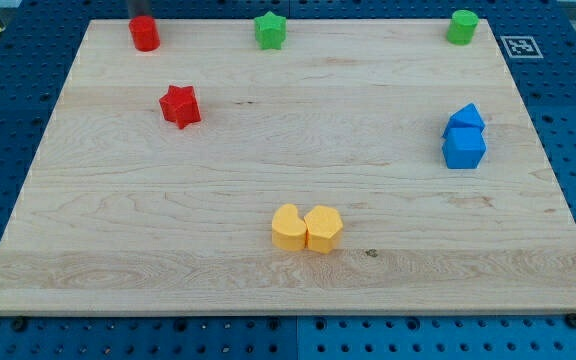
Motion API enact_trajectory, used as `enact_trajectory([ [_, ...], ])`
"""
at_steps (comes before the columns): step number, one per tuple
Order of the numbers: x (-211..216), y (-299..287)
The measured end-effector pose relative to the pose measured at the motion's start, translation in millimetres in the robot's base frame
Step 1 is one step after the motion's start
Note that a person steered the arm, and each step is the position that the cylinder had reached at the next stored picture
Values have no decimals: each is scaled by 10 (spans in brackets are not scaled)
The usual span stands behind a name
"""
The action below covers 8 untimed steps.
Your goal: Push the red circle towards red star
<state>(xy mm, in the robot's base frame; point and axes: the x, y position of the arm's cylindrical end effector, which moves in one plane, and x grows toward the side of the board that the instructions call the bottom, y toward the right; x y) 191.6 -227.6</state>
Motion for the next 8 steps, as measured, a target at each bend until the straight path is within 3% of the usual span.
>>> enact_trajectory([
  [4, 54, 68],
  [8, 1163, 739],
])
